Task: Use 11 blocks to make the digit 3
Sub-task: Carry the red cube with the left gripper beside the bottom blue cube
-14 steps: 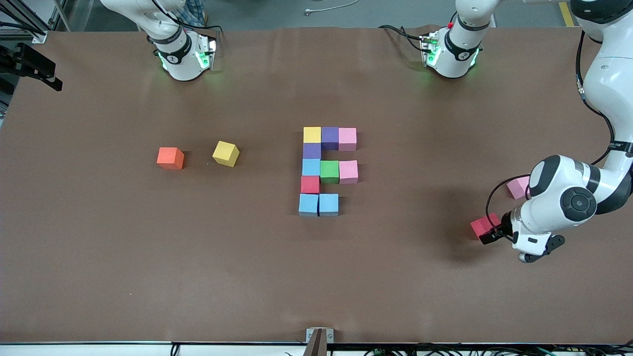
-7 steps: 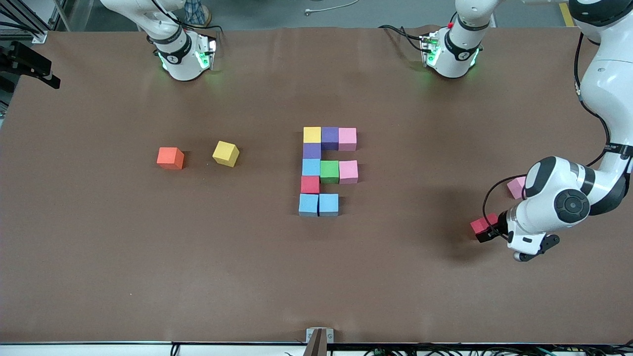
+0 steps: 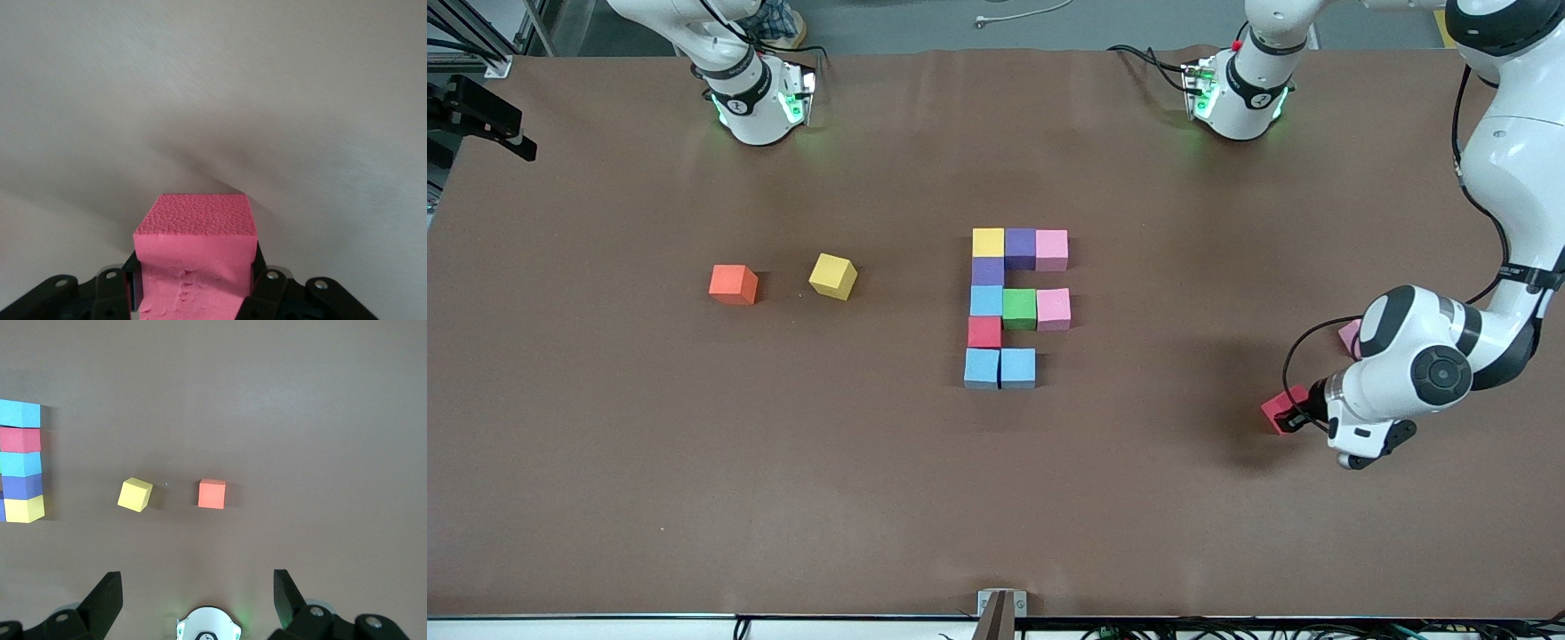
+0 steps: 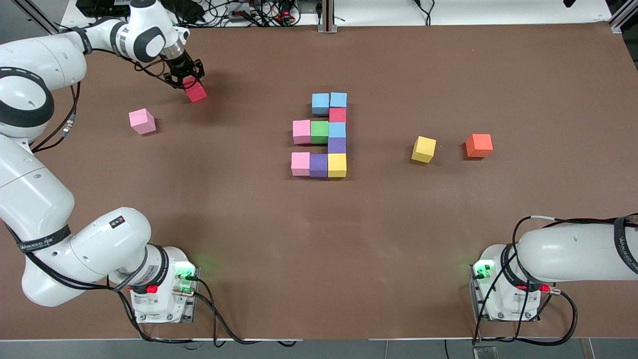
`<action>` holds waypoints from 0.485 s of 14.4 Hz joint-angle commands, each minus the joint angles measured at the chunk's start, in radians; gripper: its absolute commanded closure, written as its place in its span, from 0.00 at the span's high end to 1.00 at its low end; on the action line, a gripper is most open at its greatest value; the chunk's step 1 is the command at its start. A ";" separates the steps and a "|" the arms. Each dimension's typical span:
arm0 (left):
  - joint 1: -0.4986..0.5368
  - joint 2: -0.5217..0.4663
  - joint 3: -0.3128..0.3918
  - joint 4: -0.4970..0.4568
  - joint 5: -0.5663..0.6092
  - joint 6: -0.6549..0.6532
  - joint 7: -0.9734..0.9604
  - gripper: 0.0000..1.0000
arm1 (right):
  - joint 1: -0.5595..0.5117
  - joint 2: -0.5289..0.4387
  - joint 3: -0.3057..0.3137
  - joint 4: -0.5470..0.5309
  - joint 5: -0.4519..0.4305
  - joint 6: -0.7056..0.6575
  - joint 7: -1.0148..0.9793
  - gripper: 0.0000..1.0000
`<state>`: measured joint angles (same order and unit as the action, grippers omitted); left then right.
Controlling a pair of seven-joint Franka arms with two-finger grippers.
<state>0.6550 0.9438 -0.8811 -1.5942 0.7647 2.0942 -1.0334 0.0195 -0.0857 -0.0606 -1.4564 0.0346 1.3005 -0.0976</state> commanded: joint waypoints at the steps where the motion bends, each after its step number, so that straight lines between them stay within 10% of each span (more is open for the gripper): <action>1: -0.112 -0.020 0.007 0.011 -0.021 -0.005 -0.224 0.22 | 0.010 -0.011 0.002 -0.010 -0.024 0.005 -0.013 1.00; 7: -0.371 -0.020 0.020 0.121 -0.157 -0.017 -0.702 0.22 | 0.013 -0.009 0.001 -0.004 -0.025 0.005 -0.057 1.00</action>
<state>0.3373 0.9376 -0.8843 -1.5058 0.6540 2.0941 -1.6162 0.0261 -0.0857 -0.0588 -1.4563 0.0266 1.3016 -0.1377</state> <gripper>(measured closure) 0.445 0.000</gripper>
